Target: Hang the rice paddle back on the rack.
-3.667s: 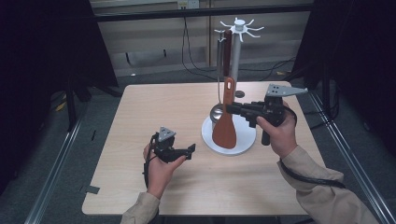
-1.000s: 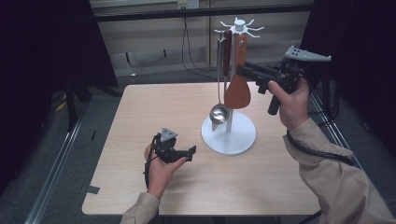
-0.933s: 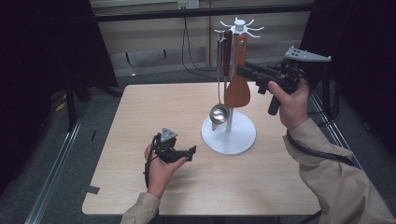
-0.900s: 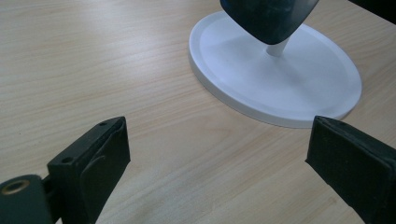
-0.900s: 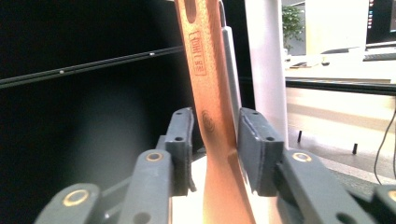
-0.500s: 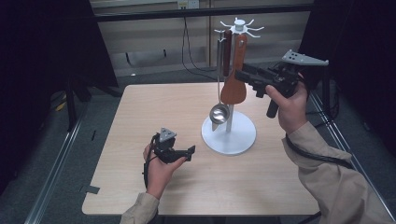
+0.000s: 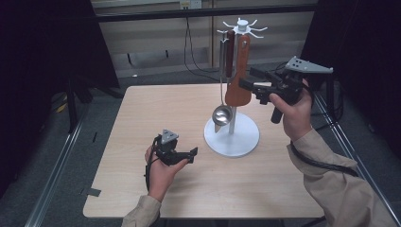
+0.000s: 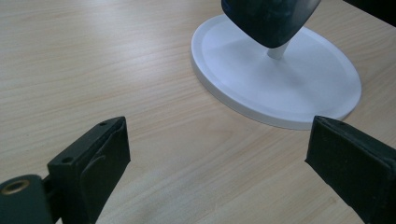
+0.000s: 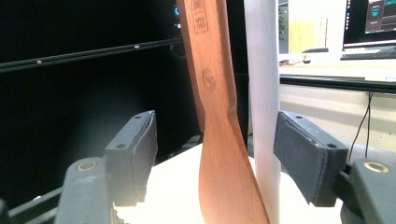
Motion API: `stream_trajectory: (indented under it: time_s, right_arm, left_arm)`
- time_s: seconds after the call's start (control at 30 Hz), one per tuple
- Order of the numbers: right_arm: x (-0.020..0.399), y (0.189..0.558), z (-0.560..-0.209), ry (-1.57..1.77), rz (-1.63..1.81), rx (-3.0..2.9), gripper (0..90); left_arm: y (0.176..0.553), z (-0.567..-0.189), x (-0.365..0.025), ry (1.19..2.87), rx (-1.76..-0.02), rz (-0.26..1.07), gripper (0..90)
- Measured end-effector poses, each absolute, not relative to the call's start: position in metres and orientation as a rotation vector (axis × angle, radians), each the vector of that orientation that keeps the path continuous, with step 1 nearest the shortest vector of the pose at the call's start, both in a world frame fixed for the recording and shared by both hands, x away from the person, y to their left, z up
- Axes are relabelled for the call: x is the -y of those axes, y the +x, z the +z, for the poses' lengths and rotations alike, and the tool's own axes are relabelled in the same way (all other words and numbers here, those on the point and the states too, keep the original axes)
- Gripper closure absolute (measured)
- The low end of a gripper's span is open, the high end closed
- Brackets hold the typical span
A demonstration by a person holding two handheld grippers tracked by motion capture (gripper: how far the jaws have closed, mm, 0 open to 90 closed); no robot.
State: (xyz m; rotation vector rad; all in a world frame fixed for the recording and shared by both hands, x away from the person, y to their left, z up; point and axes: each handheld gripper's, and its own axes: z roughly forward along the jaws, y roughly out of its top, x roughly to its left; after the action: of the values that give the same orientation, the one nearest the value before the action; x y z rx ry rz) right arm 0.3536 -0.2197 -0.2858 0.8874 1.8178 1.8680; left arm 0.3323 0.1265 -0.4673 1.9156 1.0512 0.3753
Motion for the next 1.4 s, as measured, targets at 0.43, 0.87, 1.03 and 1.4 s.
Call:
stream_trajectory:
  time_s: [0.43,0.87,1.03,1.4]
  right_arm:
    - [0.223,0.347,-0.311,0.883,1.806,-1.853,24.8]
    - [0.226,0.342,-0.333,0.899,1.777,-1.885,22.9]
    - [0.228,0.339,-0.34,0.897,1.768,-1.893,22.5]
    - [0.233,0.336,-0.354,0.926,1.754,-1.904,21.8]
  left_arm:
    - [0.332,-0.468,-0.125,1.916,-1.05,0.369,5.8]
    - [0.332,-0.467,-0.125,1.919,-1.048,0.373,5.8]
    - [0.332,-0.468,-0.124,1.914,-1.05,0.372,5.8]
    - [0.332,-0.468,-0.123,1.915,-1.048,0.366,5.8]
